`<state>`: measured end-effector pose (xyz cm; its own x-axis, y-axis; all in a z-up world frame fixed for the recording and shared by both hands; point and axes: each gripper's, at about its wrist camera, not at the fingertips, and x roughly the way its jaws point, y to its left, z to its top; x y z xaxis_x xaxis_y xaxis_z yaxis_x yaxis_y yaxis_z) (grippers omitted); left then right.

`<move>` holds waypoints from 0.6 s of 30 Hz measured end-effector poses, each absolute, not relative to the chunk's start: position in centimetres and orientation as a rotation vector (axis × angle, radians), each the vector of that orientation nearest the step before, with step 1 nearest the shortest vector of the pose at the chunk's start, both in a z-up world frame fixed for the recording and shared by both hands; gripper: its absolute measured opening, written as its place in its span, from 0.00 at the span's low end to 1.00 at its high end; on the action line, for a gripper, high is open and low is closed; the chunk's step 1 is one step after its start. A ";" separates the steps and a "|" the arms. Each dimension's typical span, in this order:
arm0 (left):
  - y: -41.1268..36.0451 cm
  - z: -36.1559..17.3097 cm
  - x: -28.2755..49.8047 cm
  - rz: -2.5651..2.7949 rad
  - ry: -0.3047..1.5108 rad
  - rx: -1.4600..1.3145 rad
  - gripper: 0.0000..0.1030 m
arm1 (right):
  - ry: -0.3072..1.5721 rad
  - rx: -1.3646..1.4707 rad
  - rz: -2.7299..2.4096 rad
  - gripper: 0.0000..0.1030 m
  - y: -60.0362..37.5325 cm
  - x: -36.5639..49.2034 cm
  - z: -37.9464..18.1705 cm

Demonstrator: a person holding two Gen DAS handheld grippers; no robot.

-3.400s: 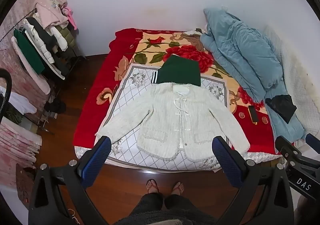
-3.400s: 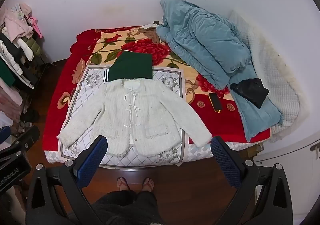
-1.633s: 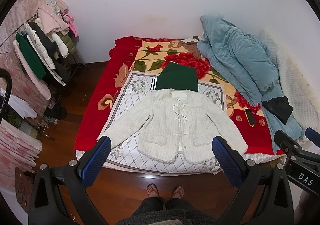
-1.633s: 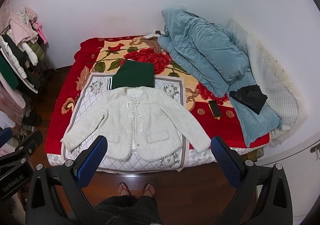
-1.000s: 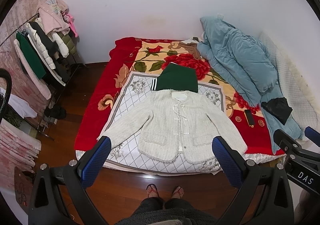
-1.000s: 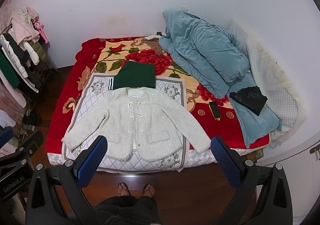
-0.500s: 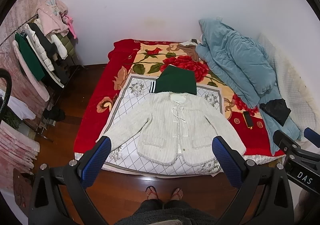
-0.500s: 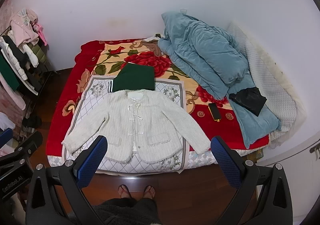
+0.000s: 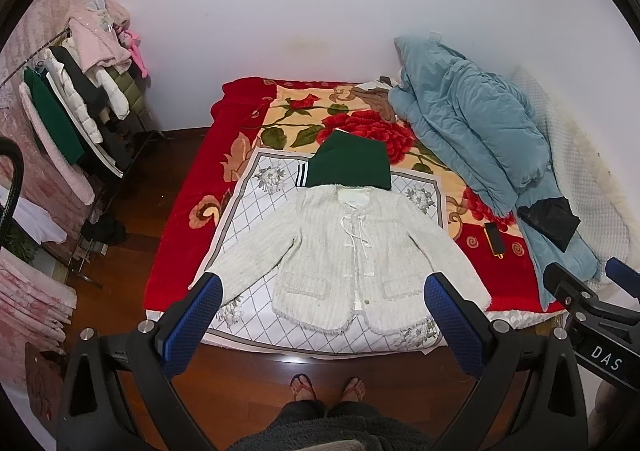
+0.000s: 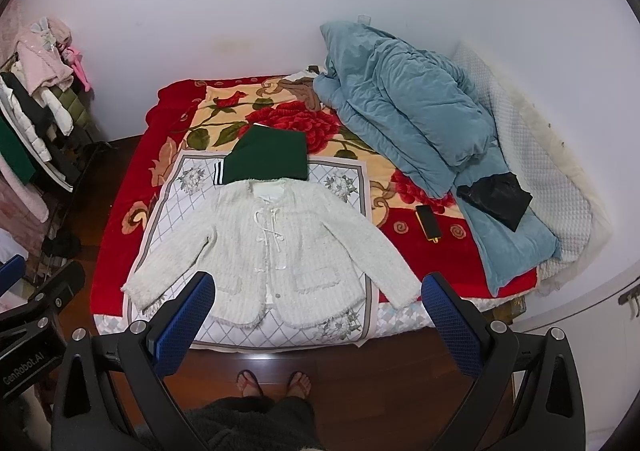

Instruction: Fold large clothes

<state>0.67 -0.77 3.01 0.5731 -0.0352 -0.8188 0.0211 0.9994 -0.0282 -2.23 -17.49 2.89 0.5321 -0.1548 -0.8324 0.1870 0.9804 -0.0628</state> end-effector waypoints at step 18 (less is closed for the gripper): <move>-3.6 -13.8 13.7 0.064 0.953 0.154 1.00 | 1.128 0.278 -0.579 1.00 -32.5 7.0 -19.6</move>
<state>13.71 -3.61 -13.76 0.5785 0.1227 -0.8064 0.0134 0.9871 0.1597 7.03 -32.49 -19.59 0.3029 -0.2932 -0.9068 0.5652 0.8213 -0.0768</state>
